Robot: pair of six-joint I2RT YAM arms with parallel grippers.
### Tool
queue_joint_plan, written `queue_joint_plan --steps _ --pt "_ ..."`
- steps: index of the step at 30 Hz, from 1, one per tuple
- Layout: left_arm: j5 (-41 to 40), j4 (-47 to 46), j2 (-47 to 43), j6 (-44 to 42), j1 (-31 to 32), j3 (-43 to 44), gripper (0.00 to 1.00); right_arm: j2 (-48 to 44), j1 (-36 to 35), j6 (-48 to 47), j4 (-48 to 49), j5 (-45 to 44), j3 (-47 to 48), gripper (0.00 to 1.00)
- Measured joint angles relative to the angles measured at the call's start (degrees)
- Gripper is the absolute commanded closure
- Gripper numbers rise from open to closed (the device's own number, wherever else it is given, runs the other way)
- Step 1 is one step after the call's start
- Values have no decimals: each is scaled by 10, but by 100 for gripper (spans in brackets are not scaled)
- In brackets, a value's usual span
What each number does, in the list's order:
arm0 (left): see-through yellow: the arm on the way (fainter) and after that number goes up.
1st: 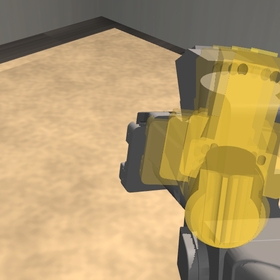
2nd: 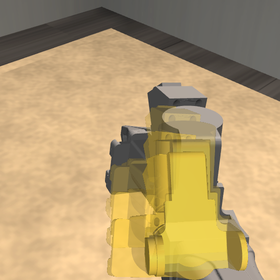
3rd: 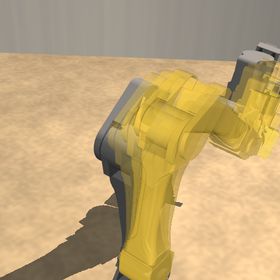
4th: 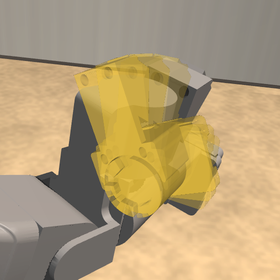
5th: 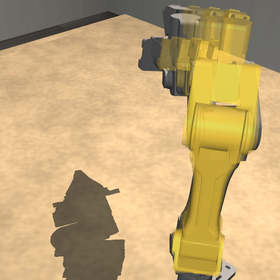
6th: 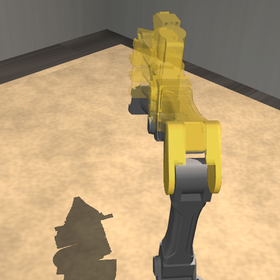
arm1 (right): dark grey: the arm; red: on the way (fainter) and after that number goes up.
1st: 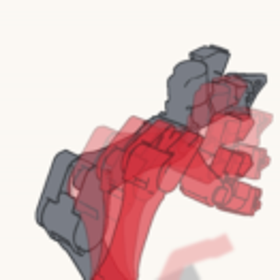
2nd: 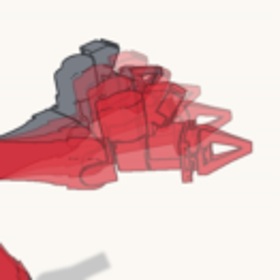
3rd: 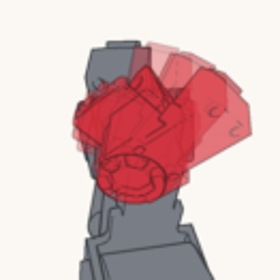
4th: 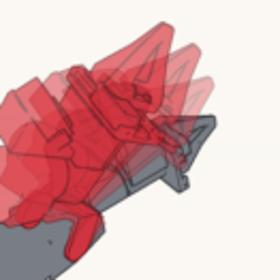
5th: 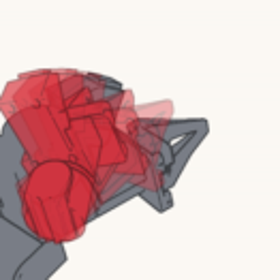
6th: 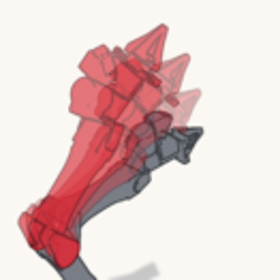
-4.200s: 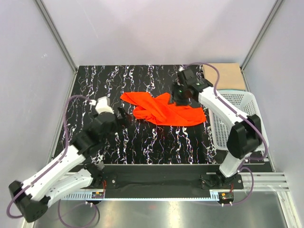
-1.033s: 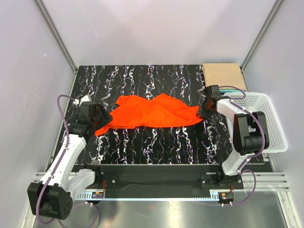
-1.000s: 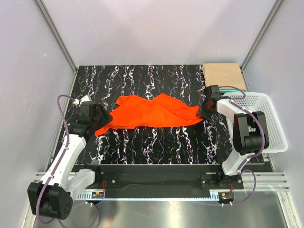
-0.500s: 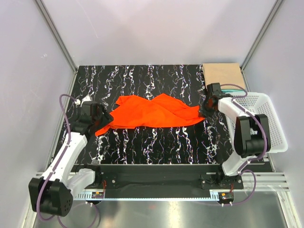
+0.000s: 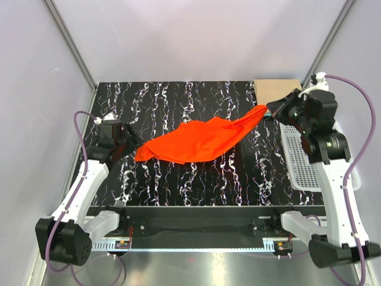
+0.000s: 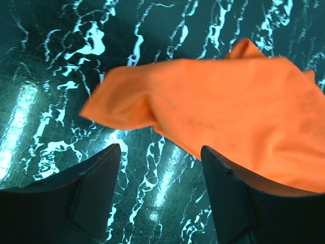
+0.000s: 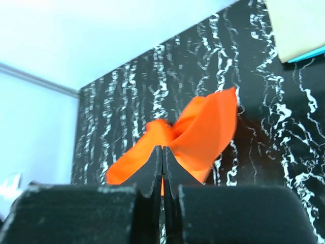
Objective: Fold and stack the t-shirts
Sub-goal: Flatten the tshirt out
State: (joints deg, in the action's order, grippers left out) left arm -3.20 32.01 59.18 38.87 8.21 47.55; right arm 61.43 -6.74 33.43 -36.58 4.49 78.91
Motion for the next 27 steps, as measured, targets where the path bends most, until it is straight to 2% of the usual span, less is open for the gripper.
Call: queue_joint_plan --steps 7,15,18,24,27 --pt "53 -26 -8 -9 19 -26 31 -68 0 10 -32 27 -37 100" --pt "66 -67 101 -9 22 -54 30 -80 0 13 -84 20 -170 100" --pt "59 -58 173 -16 39 -18 31 -92 0 13 -100 19 -192 100" --pt "32 -55 308 -61 95 139 30 -130 0 13 -99 21 -215 100" --pt "30 -56 365 -81 113 187 29 -132 0 13 -96 22 -221 100"
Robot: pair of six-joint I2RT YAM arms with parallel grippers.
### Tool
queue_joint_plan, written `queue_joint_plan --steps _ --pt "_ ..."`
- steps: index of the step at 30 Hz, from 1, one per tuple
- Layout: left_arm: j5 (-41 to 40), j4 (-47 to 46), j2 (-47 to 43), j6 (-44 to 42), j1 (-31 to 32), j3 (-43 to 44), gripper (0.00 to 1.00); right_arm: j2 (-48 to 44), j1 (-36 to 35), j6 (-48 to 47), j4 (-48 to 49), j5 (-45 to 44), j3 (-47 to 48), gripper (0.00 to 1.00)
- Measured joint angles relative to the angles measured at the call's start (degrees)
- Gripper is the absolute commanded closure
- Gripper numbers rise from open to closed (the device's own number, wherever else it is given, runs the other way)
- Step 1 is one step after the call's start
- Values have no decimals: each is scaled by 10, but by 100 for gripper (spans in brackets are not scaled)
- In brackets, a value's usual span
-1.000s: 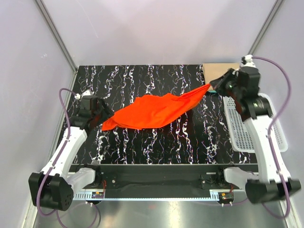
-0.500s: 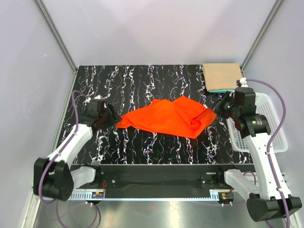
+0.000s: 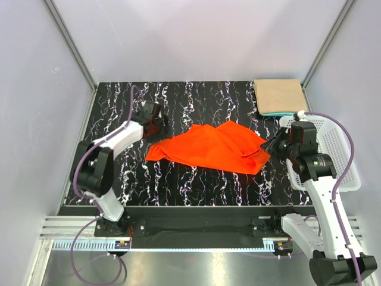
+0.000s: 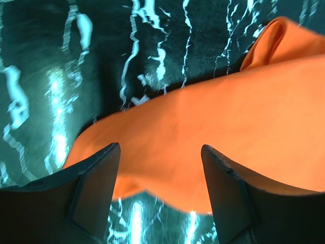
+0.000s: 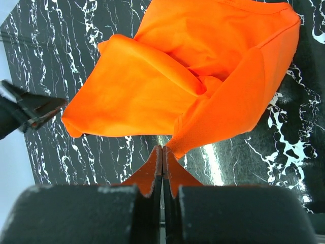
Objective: Fold and stack the t-shirts
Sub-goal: Flatten the tshirt out
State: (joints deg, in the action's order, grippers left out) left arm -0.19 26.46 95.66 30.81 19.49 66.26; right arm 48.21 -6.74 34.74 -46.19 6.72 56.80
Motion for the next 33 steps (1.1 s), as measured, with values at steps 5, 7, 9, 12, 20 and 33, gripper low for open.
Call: queue_joint_plan --steps 5,7,9,12,20,33 --pt "0 11 92 -24 30 36 31 27 0 3 29 11 -9 100" --pt "-3 14 122 -31 43 41 34 47 0 7 44 19 -9 100" --pt "-5 14 123 -31 52 50 57 63 0 10 57 20 -8 100" --pt "-4 9 124 -33 59 50 100 88 0 14 70 20 7 100" --pt "-1 99 150 -51 38 247 100 237 0 12 139 -3 150 100" --pt "-96 45 -206 3 4 96 100 228 12 -35 126 -49 341 100"
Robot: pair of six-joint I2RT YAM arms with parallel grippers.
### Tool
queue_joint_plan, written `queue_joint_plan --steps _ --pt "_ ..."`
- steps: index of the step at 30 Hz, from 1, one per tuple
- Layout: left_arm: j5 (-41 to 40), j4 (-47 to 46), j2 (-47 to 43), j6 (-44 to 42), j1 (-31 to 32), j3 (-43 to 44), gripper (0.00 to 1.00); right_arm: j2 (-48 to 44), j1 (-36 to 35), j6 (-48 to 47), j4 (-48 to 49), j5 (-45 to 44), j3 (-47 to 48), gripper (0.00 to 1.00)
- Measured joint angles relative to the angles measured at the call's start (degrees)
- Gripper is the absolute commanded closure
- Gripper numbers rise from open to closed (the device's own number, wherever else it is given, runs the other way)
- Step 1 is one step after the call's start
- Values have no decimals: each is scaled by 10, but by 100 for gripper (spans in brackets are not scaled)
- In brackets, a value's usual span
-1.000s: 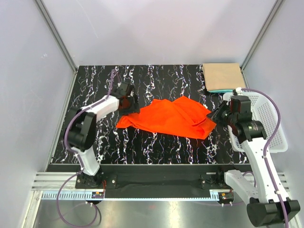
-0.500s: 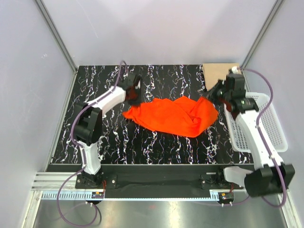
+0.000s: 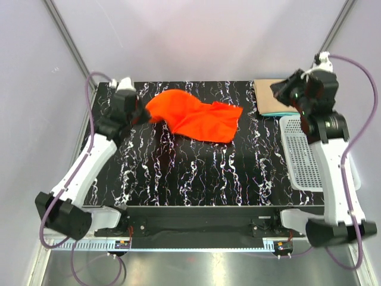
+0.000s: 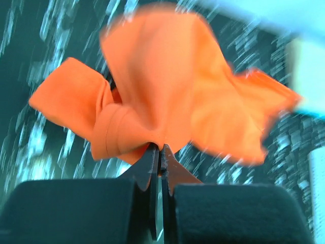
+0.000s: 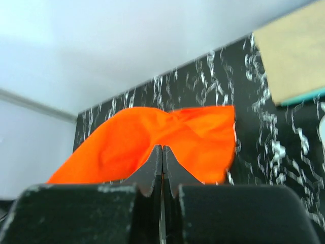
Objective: Fold and stack the t-shirts
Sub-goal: Flatten the tshirt out
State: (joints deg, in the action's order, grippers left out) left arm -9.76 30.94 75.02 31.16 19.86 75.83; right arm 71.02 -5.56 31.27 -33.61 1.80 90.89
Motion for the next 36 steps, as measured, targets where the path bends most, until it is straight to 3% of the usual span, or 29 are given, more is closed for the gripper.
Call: queue_joint_plan --steps 4,6,7,8,9,13,15,23,30,36 --pt "-44 11 -32 42 0 -153 99 -114 0 -2 -14 35 -147 100" --pt "-70 20 -16 61 -3 -234 72 -150 0 2 -15 43 -231 100" --pt "-74 27 -9 68 -4 -265 60 -152 0 3 -16 50 -264 94" --pt "-76 37 -2 75 -7 -292 40 -143 0 6 -13 59 -294 87" --pt "-78 51 8 90 -9 -314 35 -123 -1 8 -13 68 -314 75" --pt "-79 58 22 92 -16 -307 33 14 -26 -1 5 76 -317 57" --pt "-76 58 25 87 -17 -285 32 66 -36 -10 14 84 -293 54" --pt "-24 39 46 52 -52 -143 31 338 -42 -61 99 112 -42 57" --pt "101 19 43 37 -78 -151 31 545 -42 -88 129 129 94 55" --pt "137 21 37 23 -75 -172 30 672 -42 -90 118 129 210 52"
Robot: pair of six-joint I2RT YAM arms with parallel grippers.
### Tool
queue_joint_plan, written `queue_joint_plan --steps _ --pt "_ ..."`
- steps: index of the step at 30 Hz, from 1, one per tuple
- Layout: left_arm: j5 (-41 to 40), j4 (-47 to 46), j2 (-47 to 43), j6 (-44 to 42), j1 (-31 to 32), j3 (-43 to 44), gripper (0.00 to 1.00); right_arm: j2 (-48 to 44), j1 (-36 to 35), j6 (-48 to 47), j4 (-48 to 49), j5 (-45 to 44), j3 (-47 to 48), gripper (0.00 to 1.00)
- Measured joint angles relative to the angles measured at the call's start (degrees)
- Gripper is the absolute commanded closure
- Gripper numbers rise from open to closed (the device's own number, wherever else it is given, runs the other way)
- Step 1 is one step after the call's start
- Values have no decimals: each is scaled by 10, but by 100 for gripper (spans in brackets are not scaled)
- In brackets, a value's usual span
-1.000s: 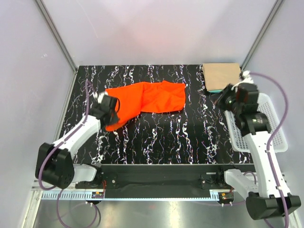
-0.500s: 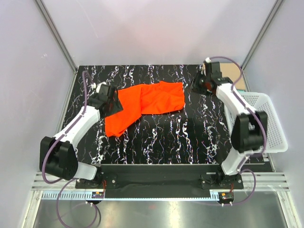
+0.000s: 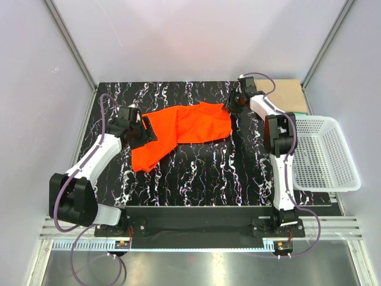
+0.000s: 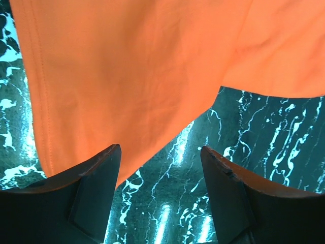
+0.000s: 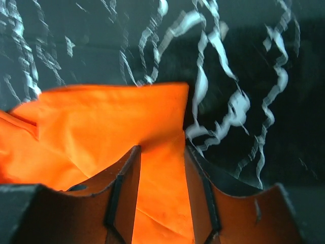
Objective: Fold and stack the t-shirts
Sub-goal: Flatten the tshirt out
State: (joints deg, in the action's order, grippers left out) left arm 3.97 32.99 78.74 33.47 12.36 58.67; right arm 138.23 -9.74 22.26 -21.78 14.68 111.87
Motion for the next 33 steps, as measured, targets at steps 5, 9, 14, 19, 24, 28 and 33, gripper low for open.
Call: queue_joint_plan --steps 5,9,14,19,24,28,33 --pt "-7 -1 -5 -7 -3 0 31 46 2 1 -11 0 75 52" --pt "-21 -1 -7 -6 -10 0 31 69 4 0 -21 -2 110 51" --pt "-64 -1 -1 -6 -33 8 31 65 16 -4 -7 1 99 50" --pt "-86 -15 82 -6 -98 73 32 75 31 -11 -21 23 123 53" --pt "-81 -58 200 -15 -169 126 34 93 37 -11 -22 56 141 57" --pt "-82 -63 283 -36 -193 179 35 101 37 -8 -26 74 152 55" --pt "-83 -79 353 -62 -189 230 35 101 38 7 -14 96 144 55"
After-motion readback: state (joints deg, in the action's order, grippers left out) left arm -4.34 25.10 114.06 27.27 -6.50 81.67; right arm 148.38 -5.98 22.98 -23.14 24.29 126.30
